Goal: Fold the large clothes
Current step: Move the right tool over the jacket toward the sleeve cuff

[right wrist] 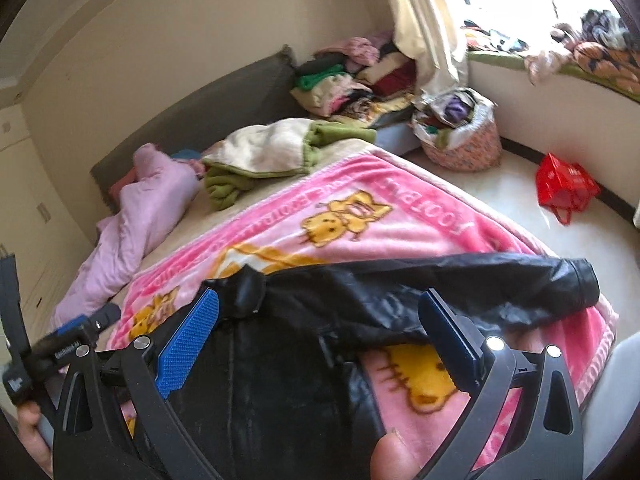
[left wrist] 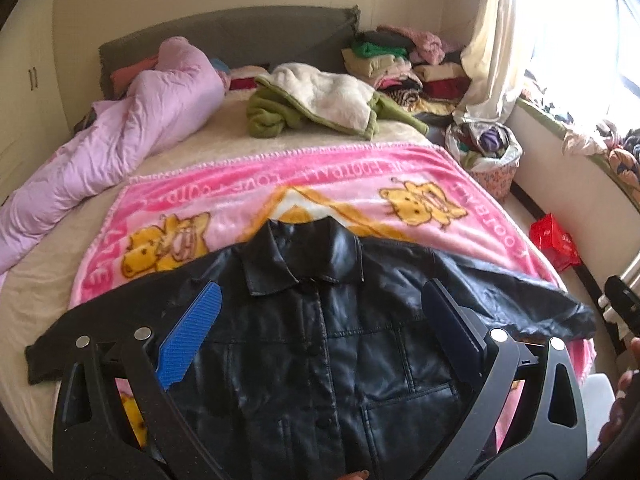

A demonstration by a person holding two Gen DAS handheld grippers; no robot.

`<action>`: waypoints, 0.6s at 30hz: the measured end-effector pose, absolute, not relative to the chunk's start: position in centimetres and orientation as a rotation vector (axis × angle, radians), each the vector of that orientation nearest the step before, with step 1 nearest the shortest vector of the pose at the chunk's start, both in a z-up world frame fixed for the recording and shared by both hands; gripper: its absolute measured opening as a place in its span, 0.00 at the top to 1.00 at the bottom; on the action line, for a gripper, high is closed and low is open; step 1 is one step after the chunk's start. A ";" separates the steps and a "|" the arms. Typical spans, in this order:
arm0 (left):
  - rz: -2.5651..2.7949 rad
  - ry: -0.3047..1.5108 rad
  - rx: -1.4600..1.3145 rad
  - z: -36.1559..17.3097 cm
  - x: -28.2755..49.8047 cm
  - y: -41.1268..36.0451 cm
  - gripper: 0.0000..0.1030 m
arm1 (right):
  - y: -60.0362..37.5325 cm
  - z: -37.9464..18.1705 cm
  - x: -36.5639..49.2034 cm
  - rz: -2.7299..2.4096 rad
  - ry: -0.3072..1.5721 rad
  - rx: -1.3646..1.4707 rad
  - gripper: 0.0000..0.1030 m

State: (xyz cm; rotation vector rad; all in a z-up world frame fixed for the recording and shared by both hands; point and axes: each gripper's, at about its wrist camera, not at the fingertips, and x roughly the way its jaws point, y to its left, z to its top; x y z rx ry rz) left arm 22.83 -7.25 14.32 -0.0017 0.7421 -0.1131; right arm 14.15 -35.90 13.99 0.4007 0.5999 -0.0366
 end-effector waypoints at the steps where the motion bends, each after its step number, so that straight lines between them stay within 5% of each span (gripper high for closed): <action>1: -0.127 0.746 -0.004 13.7 23.1 -7.5 0.09 | -36.6 13.4 14.3 -0.056 0.603 0.410 0.04; 18: -0.189 0.861 0.081 4.6 26.6 -12.5 0.09 | -45.6 5.5 15.8 -0.321 0.628 0.524 0.04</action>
